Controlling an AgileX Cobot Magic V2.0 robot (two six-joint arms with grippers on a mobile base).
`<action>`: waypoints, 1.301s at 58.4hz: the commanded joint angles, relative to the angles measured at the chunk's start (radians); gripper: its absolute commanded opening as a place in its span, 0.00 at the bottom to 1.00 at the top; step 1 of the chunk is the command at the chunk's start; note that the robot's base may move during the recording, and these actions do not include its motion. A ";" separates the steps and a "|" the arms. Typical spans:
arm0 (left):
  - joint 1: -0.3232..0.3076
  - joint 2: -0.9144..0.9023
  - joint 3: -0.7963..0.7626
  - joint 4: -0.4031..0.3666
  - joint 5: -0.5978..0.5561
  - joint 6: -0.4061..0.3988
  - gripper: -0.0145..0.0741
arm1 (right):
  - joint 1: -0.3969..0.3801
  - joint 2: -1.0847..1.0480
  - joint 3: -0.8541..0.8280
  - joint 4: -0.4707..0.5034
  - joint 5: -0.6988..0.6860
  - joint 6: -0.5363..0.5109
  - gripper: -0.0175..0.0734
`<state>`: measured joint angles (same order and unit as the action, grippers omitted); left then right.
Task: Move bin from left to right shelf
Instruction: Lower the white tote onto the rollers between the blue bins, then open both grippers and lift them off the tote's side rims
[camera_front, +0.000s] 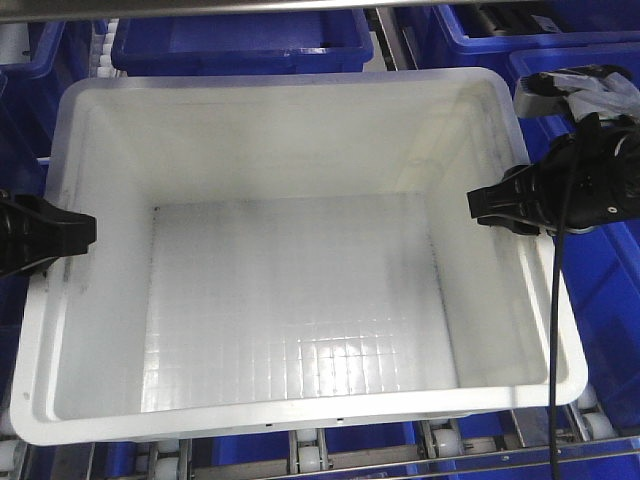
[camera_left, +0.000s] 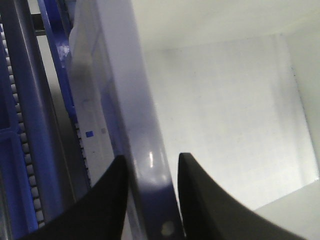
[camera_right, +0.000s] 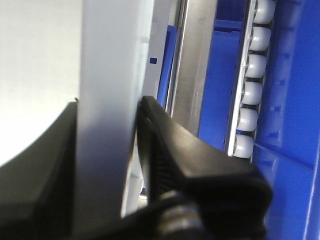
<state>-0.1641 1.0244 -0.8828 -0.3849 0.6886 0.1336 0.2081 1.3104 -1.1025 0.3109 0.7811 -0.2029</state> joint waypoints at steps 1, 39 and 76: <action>-0.016 -0.025 -0.044 -0.080 -0.119 0.039 0.32 | 0.011 -0.036 -0.047 0.091 -0.081 -0.029 0.31; -0.016 -0.025 -0.044 -0.057 -0.149 0.039 0.54 | 0.011 -0.036 -0.047 0.039 -0.086 -0.028 0.76; -0.016 -0.026 -0.047 -0.056 -0.174 0.040 0.54 | 0.011 -0.036 -0.047 0.035 -0.120 -0.028 0.77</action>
<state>-0.1758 1.0161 -0.8925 -0.4151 0.5815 0.1746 0.2157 1.3060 -1.1153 0.3297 0.7253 -0.2181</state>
